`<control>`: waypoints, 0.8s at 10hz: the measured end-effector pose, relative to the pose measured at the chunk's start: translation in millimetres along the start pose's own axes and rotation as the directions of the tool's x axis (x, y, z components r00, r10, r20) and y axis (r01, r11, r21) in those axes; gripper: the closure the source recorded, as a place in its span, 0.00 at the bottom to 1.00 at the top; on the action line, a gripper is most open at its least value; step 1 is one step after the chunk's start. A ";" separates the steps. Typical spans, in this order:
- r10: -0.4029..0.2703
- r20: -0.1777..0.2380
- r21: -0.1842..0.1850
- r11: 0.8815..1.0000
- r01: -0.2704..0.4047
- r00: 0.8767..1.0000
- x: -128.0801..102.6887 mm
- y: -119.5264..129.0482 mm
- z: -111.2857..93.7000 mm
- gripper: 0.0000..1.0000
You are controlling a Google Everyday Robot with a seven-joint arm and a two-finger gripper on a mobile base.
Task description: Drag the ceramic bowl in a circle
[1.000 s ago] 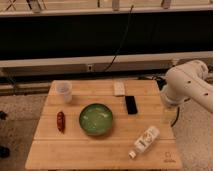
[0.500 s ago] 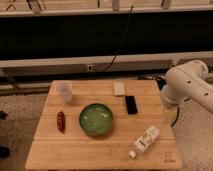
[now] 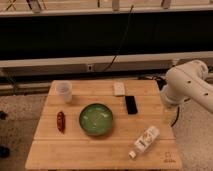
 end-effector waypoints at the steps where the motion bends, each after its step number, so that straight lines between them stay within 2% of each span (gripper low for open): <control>1: 0.000 0.000 0.000 1.000 0.000 1.000 0.0 0.0 0.0 0.20; 4: 0.000 0.000 0.000 1.000 0.000 1.000 0.0 0.0 0.0 0.20; 6: -0.029 -0.008 0.006 1.000 0.029 1.000 -6.8 2.1 0.4 0.20; 8: -0.101 -0.020 0.018 0.995 0.102 0.995 -35.4 3.7 0.1 0.20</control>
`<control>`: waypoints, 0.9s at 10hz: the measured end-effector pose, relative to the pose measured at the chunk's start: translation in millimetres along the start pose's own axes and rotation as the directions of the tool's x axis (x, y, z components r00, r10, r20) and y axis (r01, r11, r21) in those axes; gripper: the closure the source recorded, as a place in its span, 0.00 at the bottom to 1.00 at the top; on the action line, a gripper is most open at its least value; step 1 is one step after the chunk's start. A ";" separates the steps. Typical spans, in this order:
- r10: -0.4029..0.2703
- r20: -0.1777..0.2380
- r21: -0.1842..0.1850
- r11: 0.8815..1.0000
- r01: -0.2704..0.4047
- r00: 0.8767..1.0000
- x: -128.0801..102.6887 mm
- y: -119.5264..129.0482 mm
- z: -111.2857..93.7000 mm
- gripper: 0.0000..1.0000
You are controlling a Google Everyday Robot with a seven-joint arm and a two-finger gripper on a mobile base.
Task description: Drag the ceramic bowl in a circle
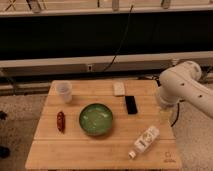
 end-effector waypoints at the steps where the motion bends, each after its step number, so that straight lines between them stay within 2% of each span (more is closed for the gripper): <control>1: -0.032 -0.008 0.006 0.999 0.032 0.999 -11.1 0.1 -0.1 0.20; 4: -0.097 -0.031 0.014 0.995 0.098 0.995 -22.9 2.5 2.0 0.20; 5: -0.127 -0.039 0.014 0.992 0.128 0.991 -34.3 1.6 3.9 0.20; 7: -0.186 -0.054 0.018 0.982 0.187 0.981 -59.8 -1.6 7.1 0.20; 9: -0.233 -0.070 0.017 0.972 0.235 0.970 -72.0 -3.5 11.3 0.20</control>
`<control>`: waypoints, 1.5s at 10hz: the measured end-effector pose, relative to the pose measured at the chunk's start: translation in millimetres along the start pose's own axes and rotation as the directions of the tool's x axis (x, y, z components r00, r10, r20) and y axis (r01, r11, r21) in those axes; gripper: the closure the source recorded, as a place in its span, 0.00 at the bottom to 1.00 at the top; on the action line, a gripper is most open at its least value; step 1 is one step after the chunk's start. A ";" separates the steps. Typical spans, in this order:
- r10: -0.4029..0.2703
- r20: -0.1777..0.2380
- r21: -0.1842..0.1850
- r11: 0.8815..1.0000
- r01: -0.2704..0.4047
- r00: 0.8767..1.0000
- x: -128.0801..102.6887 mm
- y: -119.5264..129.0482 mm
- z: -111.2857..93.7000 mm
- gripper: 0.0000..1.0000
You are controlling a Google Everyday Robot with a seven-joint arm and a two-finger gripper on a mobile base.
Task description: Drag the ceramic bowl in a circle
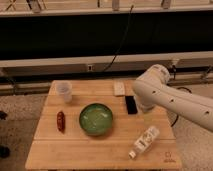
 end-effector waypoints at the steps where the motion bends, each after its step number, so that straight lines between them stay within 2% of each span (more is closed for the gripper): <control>1: -0.040 -0.007 0.002 0.999 0.040 0.999 -12.9 -4.0 2.5 0.20; 2: -0.087 -0.013 0.007 0.996 0.087 0.996 -29.7 -9.4 7.0 0.20; 5: -0.153 -0.018 0.003 0.988 0.153 0.988 -44.3 -10.3 14.3 0.20; 8: -0.233 -0.002 0.005 0.972 0.233 0.972 -79.2 -17.7 34.5 0.20; 10: -0.254 0.004 0.002 0.967 0.254 0.967 -79.1 -16.8 35.9 0.20; 11: -0.263 0.008 -0.003 0.965 0.263 0.965 -74.2 -13.9 41.1 0.20; 13: -0.284 0.025 -0.002 0.959 0.285 0.958 -79.1 -13.6 57.8 0.20; 15: -0.299 0.034 -0.004 0.954 0.300 0.953 -80.9 -14.4 65.6 0.20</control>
